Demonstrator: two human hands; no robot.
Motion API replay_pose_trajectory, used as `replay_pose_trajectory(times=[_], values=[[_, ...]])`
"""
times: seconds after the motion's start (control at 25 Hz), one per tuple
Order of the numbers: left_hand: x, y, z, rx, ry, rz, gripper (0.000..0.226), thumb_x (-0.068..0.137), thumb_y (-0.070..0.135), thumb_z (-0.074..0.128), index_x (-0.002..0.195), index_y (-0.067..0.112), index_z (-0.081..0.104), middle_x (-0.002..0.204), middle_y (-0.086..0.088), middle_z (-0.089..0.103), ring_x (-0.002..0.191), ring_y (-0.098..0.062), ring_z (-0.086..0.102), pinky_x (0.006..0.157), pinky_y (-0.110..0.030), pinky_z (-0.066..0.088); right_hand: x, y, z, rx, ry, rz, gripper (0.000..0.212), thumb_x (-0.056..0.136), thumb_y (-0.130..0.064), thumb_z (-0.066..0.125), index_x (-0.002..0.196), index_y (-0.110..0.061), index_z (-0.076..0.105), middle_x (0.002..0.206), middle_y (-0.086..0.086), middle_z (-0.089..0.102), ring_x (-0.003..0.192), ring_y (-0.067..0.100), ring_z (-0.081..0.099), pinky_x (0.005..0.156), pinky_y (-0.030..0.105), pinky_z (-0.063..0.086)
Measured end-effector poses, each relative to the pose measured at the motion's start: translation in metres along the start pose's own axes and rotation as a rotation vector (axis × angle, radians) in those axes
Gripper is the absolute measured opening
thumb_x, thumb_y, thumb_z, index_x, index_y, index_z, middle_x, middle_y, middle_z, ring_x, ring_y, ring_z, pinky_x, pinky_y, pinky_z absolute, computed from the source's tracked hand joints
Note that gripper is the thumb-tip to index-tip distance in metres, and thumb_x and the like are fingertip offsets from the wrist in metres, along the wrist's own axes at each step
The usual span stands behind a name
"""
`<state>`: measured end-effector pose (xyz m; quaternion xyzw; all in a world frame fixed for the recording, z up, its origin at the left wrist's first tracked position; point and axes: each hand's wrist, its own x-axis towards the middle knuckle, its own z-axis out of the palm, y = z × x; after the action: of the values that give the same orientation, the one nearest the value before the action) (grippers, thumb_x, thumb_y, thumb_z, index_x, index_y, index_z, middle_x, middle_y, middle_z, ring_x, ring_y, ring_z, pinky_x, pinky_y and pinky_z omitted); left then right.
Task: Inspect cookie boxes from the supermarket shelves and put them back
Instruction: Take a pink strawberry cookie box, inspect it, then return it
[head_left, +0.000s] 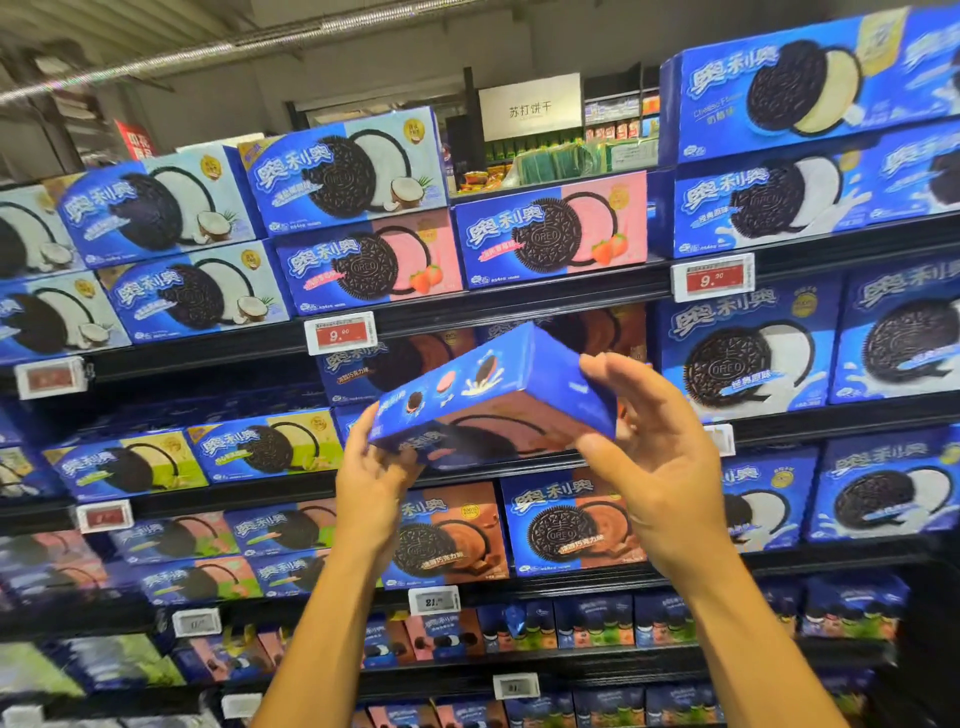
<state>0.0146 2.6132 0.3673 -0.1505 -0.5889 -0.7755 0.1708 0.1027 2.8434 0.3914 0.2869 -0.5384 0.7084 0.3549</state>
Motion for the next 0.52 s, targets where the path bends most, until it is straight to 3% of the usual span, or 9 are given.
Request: replay_pose_trajectory(times=[0.08,0.24,0.4,0.52], values=[[0.001,-0.01,0.008,-0.069,-0.04,-0.052,0.057,0.092,-0.019,0.049,0.143,0.006,0.039,0.107,-0.004,0.072,0.091,-0.017,0.068,0.085,-0.032,0.058,-0.002,0.002,0.009,0.031,-0.039,0.014,0.074,0.078,0.004,0.072,0.132,-0.043,0.057,0.138,-0.007,0.061,0.134,0.016,0.052,0.101,0.03,0.049],[0.002,-0.019,0.011,-0.071,-0.08,-0.108,0.066,0.082,-0.005,0.06,0.143,0.011,0.041,0.112,-0.003,0.072,0.103,-0.023,0.065,0.101,-0.046,0.051,-0.002,0.001,0.012,0.024,-0.088,0.048,0.082,0.073,-0.01,0.079,0.14,-0.047,0.049,0.146,-0.007,0.054,0.14,0.018,0.046,0.107,0.039,0.047],[0.002,-0.024,0.01,-0.007,-0.085,-0.102,0.059,0.08,0.009,0.067,0.134,0.001,0.047,0.12,-0.023,0.064,0.105,-0.029,0.064,0.104,-0.056,0.046,-0.003,-0.001,0.014,-0.012,-0.147,0.044,0.087,0.075,-0.001,0.078,0.142,-0.046,0.046,0.144,-0.006,0.055,0.138,0.018,0.047,0.107,0.036,0.047],[0.004,-0.026,0.007,0.048,-0.081,-0.082,0.051,0.082,0.001,0.066,0.131,0.002,0.051,0.112,-0.016,0.068,0.102,-0.027,0.067,0.1,-0.056,0.049,-0.003,-0.004,0.016,-0.031,-0.156,0.05,0.088,0.076,0.005,0.075,0.14,-0.047,0.047,0.143,-0.008,0.056,0.138,0.018,0.047,0.107,0.038,0.047]])
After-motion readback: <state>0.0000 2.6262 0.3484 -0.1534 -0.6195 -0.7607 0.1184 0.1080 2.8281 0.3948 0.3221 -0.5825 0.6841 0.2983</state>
